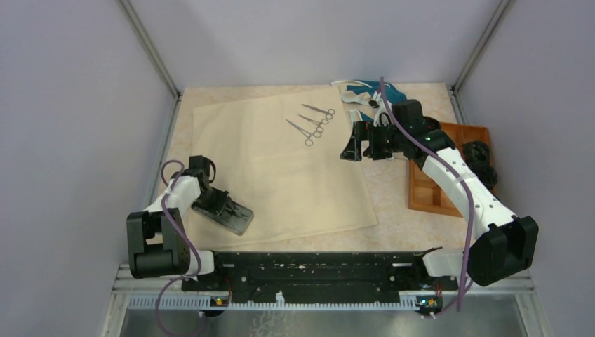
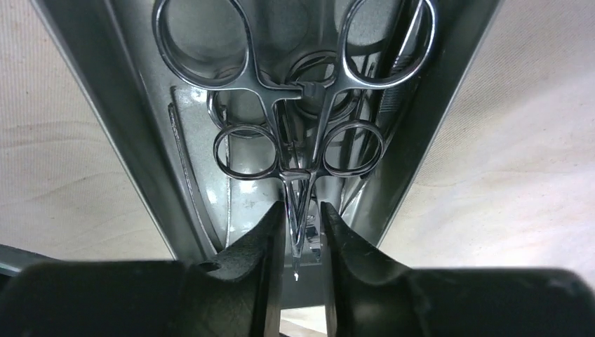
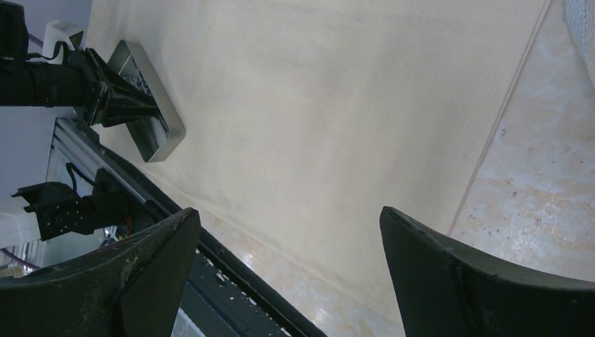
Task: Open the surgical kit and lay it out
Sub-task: Pick up the medical item from the container.
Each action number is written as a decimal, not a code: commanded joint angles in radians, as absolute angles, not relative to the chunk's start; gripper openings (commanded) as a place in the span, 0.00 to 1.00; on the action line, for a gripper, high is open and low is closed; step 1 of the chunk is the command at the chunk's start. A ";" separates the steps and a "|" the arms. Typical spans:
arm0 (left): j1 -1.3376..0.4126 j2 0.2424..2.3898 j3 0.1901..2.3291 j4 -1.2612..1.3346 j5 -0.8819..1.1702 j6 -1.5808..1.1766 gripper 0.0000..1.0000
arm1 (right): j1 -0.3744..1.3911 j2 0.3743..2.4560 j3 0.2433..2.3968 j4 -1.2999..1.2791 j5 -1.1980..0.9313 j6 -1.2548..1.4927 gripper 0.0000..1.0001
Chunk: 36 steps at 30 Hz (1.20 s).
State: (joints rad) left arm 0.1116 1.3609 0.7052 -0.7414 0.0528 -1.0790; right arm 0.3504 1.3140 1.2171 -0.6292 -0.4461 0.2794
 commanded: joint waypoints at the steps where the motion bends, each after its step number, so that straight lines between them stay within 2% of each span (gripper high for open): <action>1: 0.117 1.358 0.725 -0.741 0.067 -1.065 0.34 | 0.349 1.315 1.223 -0.615 -0.447 0.264 0.99; 3: 0.116 1.352 0.721 -0.751 0.086 -1.069 0.39 | 0.348 1.311 1.212 -0.609 -0.450 0.265 0.99; 7: 0.116 1.333 0.692 -0.742 0.119 -1.084 0.41 | 0.348 1.309 1.201 -0.602 -0.453 0.271 0.99; 13: 0.115 1.321 0.697 -0.767 0.094 -1.083 0.24 | 0.348 1.309 1.202 -0.600 -0.455 0.275 0.99; 16: 0.115 1.309 0.689 -0.757 0.076 -1.069 0.23 | 0.348 1.308 1.199 -0.600 -0.455 0.274 0.99; 21: 0.116 1.324 0.694 -0.761 0.092 -1.071 0.16 | 0.348 1.308 1.198 -0.600 -0.455 0.276 0.99; 22: 0.116 1.326 0.696 -0.762 0.090 -1.070 0.17 | 0.348 1.307 1.198 -0.600 -0.454 0.276 0.99; 25: 0.117 1.339 0.700 -0.769 0.080 -1.064 0.32 | 0.348 1.305 1.198 -0.600 -0.456 0.276 0.99; 27: 0.115 1.346 0.701 -0.766 0.079 -1.064 0.31 | 0.348 1.305 1.197 -0.600 -0.456 0.276 0.99; 32: 0.116 1.356 0.704 -0.755 0.075 -1.066 0.20 | 0.349 1.305 1.194 -0.598 -0.459 0.278 0.99; 36: 0.116 1.369 0.706 -0.757 0.069 -1.058 0.20 | 0.348 1.303 1.194 -0.600 -0.459 0.278 0.99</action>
